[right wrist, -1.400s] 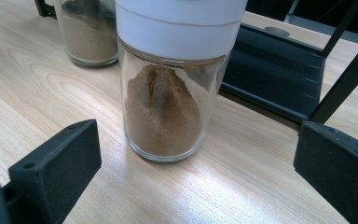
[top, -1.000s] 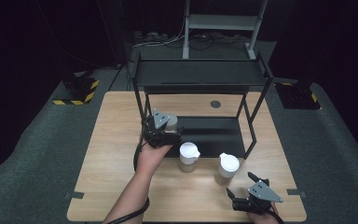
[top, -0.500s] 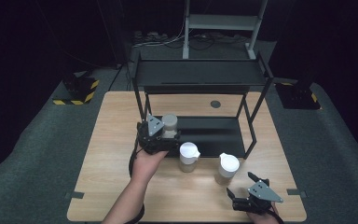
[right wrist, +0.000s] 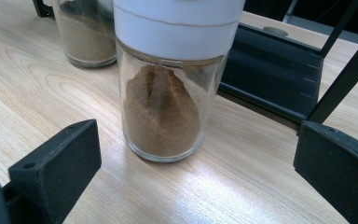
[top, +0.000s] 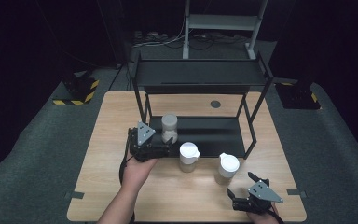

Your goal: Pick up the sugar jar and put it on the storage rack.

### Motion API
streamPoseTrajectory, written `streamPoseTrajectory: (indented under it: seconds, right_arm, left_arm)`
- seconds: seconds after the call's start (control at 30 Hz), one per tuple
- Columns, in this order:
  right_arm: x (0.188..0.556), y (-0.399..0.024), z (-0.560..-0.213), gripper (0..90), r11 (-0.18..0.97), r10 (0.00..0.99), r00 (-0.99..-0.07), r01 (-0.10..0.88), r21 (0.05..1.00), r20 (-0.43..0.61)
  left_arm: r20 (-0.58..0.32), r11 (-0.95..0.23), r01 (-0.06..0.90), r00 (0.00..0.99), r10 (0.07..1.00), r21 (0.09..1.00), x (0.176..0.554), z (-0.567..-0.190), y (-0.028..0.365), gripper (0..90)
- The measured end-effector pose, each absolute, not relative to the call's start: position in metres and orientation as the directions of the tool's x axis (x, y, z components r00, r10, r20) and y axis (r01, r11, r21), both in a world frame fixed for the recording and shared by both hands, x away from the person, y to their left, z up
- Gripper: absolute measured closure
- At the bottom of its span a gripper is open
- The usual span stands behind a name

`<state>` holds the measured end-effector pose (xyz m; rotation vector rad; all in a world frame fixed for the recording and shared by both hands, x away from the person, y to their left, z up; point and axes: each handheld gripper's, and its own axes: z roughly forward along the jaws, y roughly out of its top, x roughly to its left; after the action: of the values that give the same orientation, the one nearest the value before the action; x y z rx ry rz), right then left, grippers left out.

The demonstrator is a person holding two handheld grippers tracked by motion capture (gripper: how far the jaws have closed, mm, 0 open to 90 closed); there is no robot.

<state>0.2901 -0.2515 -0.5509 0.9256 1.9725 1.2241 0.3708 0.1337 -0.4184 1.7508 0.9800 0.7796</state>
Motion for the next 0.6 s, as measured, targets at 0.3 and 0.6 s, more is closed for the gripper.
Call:
streamPoseTrajectory:
  seconds: [0.3,0.6]
  right_arm:
    - [0.290,-0.251,-0.551,0.0,0.320,0.821,-0.552,0.232,0.918,-0.147]
    - [0.290,-0.251,-0.551,0.0,0.321,0.821,-0.551,0.233,0.918,-0.148]
  left_arm:
    - [0.066,-0.210,0.258,0.474,0.878,0.943,0.352,-0.426,0.148,0.2]
    - [0.066,-0.203,0.242,0.477,0.876,0.949,0.335,-0.439,0.162,0.2]
